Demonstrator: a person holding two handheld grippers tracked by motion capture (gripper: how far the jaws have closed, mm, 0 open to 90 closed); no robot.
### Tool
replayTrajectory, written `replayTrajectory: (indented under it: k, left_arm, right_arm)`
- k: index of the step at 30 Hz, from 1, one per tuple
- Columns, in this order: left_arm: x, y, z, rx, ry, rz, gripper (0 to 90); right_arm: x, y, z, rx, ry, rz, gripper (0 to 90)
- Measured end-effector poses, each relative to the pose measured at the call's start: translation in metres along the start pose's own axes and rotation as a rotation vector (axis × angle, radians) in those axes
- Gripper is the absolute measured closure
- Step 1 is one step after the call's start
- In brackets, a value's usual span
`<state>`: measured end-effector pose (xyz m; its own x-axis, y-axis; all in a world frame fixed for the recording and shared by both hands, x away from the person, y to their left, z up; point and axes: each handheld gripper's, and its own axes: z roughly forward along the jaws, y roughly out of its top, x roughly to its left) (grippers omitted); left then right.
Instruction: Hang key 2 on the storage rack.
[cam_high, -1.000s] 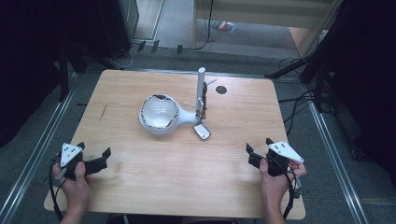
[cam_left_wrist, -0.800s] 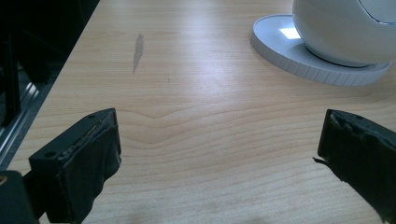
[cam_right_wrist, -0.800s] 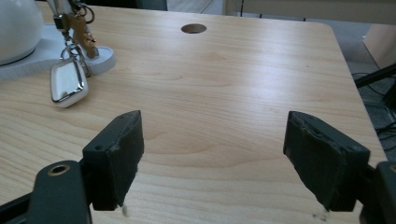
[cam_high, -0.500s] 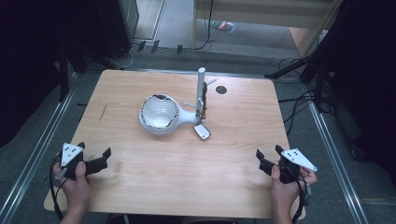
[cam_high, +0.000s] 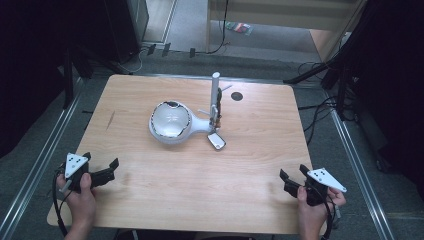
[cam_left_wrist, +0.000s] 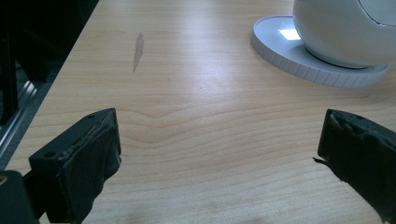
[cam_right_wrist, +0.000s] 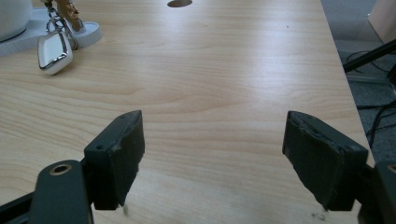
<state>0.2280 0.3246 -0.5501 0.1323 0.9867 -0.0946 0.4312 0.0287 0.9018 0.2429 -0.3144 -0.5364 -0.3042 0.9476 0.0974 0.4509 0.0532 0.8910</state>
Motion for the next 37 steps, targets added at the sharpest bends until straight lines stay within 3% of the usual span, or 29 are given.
replayTrajectory:
  k: [12,17,21,37]
  left_arm:
    - [0.001,0.0,0.0,-0.003,0.001,-0.01,0.0]
    - [0.001,0.0,0.0,-0.002,0.004,-0.009,0.0]
    - [0.001,0.0,0.0,-0.003,0.007,-0.012,0.0]
    - [0.001,0.0,0.001,0.001,0.014,-0.015,0.0]
  right_arm:
    - [-0.012,-0.015,-0.017,0.022,0.017,0.041,21.7]
    - [-0.013,-0.017,-0.02,0.031,0.019,0.039,21.7]
    - [-0.016,-0.018,-0.02,0.027,0.026,0.068,22.1]
    - [-0.015,-0.017,-0.018,0.04,0.019,0.057,22.1]
